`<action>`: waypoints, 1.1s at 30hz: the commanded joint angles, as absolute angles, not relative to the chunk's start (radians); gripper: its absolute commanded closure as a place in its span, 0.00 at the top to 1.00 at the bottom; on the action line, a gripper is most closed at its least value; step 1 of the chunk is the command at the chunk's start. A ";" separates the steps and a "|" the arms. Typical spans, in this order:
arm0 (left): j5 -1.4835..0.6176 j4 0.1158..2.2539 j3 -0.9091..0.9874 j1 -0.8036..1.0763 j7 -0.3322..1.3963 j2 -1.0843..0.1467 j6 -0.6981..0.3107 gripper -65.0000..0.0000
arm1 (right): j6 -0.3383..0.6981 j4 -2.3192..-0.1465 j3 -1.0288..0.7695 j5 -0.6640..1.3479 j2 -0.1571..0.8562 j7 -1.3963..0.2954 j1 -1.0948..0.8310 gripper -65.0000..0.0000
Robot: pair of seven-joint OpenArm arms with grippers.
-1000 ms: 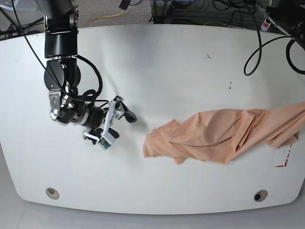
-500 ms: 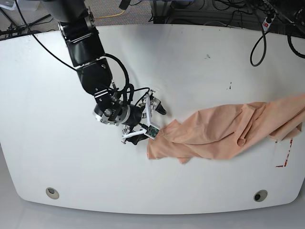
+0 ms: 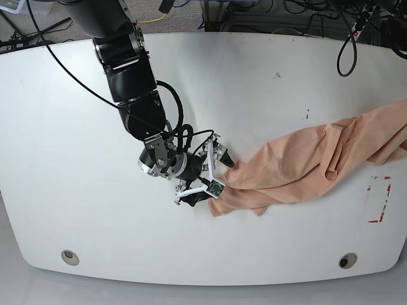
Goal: Fold the T-shirt properly
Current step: 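Reach the right gripper to the bunched shirt and grasp a fold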
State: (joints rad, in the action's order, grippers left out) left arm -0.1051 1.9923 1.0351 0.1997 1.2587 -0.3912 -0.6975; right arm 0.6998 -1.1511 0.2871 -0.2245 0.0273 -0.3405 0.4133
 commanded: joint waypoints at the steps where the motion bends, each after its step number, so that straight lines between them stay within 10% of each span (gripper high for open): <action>1: -0.101 2.003 1.043 0.223 1.221 -0.414 -0.698 0.01 | 0.665 -1.171 0.288 -0.208 0.021 -0.315 0.453 0.77; 33: -0.101 2.002 1.010 0.229 1.218 -0.412 -0.698 0.01 | 0.575 -0.938 0.420 -0.453 -0.038 -0.053 0.486 0.77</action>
State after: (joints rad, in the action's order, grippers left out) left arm -0.1051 1.9896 1.0149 0.2329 1.2324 -0.3885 -0.6975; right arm 0.5800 -0.9531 0.4232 -0.4469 -0.0307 -0.1059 0.4553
